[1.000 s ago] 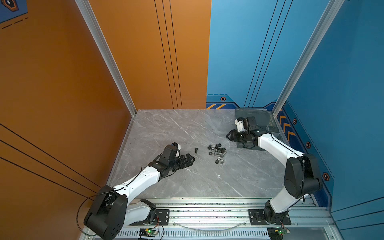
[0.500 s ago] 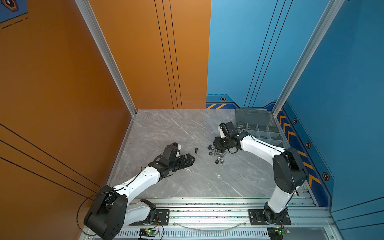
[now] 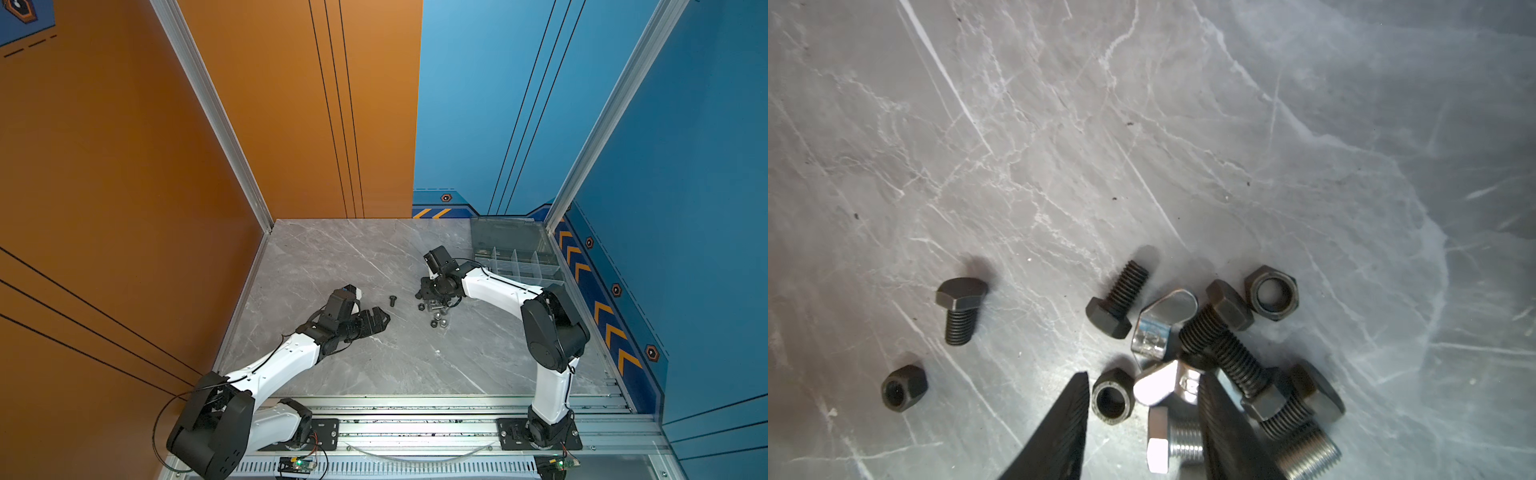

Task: Sort the screws and nuts into containers
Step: 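Lower the right gripper and close it on a silver wing nut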

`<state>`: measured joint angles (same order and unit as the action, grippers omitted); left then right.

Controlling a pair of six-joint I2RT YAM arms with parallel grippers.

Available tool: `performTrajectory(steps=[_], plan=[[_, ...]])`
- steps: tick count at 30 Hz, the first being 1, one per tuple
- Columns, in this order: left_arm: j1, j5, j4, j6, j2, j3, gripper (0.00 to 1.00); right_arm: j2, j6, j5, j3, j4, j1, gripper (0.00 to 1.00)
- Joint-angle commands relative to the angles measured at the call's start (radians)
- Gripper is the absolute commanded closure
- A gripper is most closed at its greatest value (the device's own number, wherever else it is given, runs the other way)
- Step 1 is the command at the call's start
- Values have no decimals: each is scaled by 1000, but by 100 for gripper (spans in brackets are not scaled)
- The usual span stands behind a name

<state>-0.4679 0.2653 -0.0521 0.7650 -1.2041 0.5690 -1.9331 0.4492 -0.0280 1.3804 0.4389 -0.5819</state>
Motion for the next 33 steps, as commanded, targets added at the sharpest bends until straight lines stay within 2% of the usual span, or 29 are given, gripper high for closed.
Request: performTrajectory(steps=[1,33], plan=[[-4,-14,-5,-4,7,2,2,-27,0,15,38,39,-12,55],[3,-13,-2,-7,-4,1,2,-134,-58,54,130,105,-4,62]])
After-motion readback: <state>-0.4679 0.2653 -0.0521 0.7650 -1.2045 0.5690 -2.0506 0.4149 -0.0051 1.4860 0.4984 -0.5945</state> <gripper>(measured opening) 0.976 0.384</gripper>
